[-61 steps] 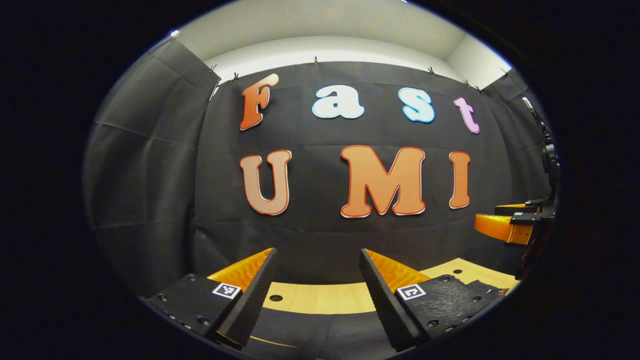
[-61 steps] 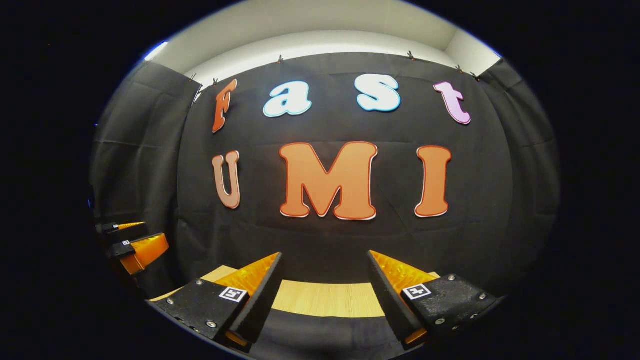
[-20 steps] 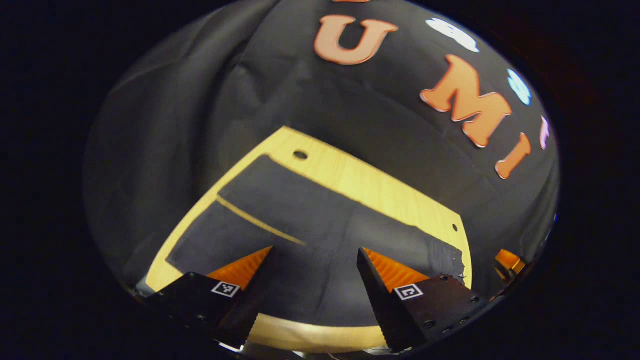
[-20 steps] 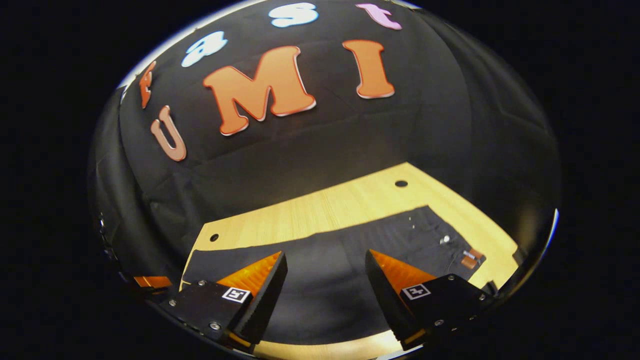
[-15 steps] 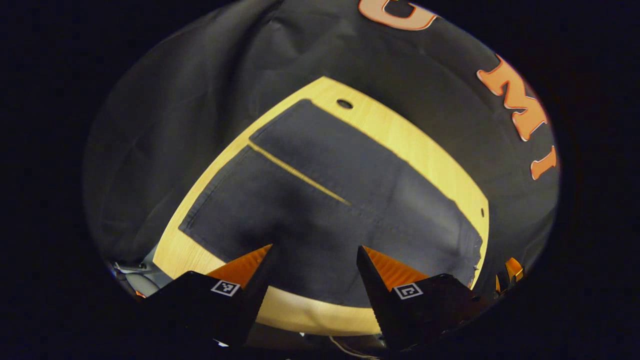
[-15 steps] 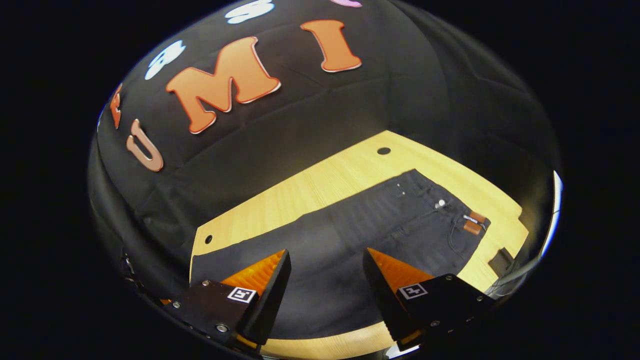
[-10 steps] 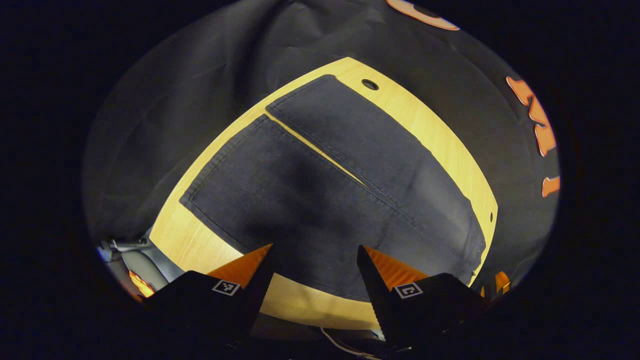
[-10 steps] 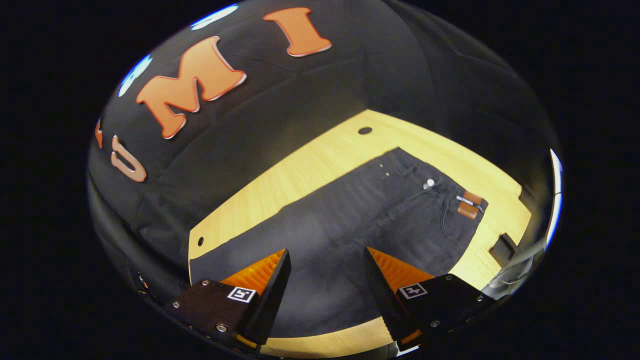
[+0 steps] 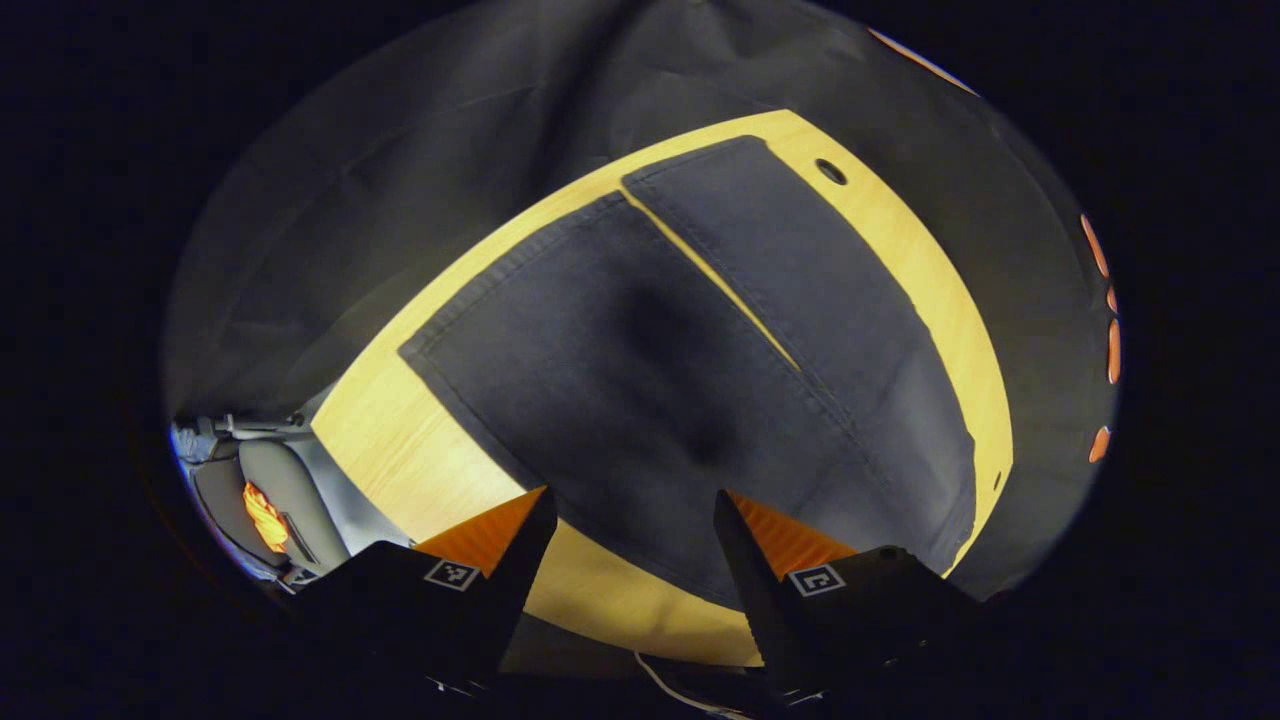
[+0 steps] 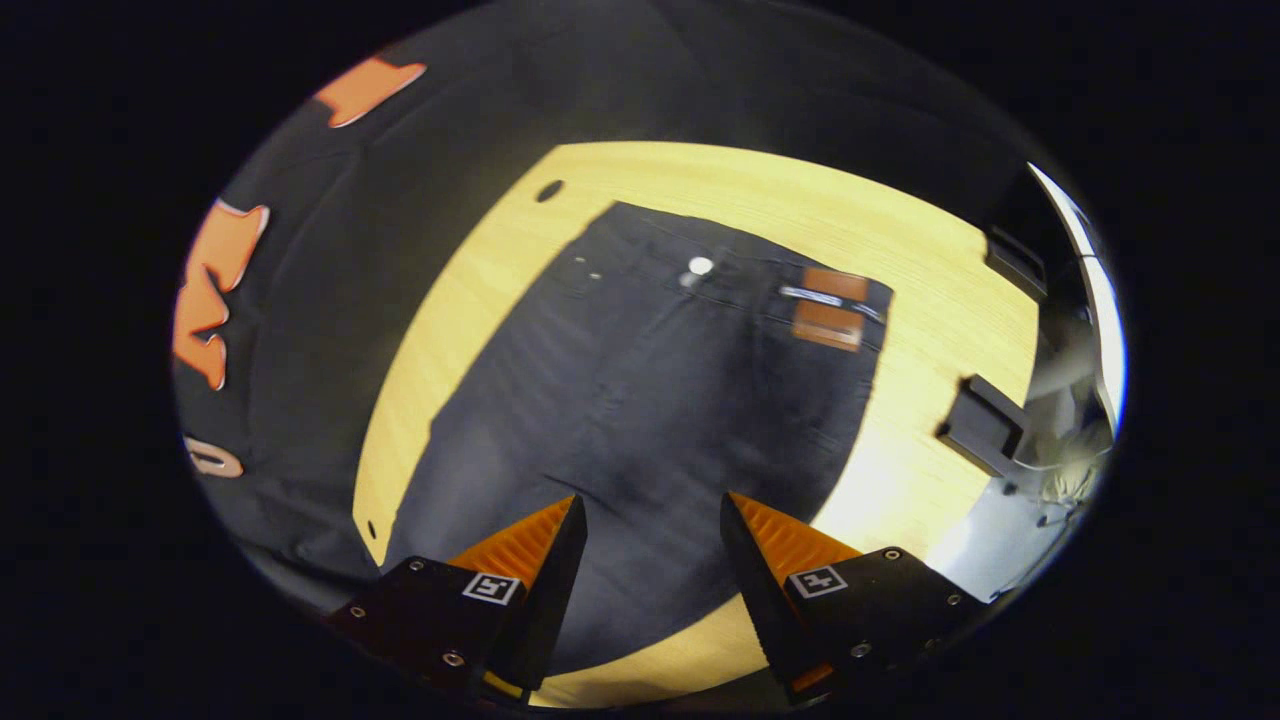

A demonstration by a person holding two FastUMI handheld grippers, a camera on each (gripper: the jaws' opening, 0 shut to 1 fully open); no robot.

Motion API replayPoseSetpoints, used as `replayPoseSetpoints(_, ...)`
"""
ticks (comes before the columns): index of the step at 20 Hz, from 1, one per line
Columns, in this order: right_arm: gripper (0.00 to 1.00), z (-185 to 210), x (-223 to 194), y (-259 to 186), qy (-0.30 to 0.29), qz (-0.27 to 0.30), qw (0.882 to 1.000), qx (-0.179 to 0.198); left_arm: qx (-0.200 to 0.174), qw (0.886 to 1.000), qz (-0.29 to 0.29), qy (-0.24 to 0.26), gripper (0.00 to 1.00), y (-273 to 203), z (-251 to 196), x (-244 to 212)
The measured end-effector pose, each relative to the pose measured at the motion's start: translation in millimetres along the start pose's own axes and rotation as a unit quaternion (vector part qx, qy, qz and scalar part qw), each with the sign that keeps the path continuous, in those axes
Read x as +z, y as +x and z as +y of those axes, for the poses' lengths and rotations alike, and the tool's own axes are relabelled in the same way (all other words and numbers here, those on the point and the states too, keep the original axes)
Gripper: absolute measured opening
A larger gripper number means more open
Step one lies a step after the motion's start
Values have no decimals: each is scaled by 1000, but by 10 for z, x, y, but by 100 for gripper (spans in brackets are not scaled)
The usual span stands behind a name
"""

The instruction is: Grasp the waist and the cuffs of the jeans and fold them to make the two legs overlap; first hold the waist and fold one-third of the jeans toward the cuffs, then hold the cuffs and fold the remaining one-third in the same direction to finish folding.

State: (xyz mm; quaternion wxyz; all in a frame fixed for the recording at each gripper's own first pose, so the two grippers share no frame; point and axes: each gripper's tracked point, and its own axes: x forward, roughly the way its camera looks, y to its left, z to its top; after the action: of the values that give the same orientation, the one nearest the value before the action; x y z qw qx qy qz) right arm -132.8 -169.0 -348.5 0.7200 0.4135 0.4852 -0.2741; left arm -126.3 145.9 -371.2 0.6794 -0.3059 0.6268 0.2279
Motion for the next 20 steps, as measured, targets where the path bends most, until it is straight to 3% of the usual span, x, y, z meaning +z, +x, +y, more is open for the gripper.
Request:
replayPoseSetpoints(8,83,-610,180,164,81,19,996,-43,31,998,30,-49,95,87,431,-73)
replayPoseSetpoints(9,72,-684,201,179,90,16,994,-54,37,998,28,-52,95,96,474,-68)
replayPoseSetpoints(10,83,-742,222,186,96,15,993,-60,42,997,29,-54,95,116,503,-56)
replayPoseSetpoints(13,88,-779,256,259,109,19,992,-62,53,996,32,-68,99,101,521,-48)
replayPoseSetpoints(14,98,-798,246,299,109,19,992,-66,54,995,34,-72,99,101,508,-33)
replayPoseSetpoints(20,98,-813,301,433,105,26,990,-89,81,991,30,-103,99,178,595,78)
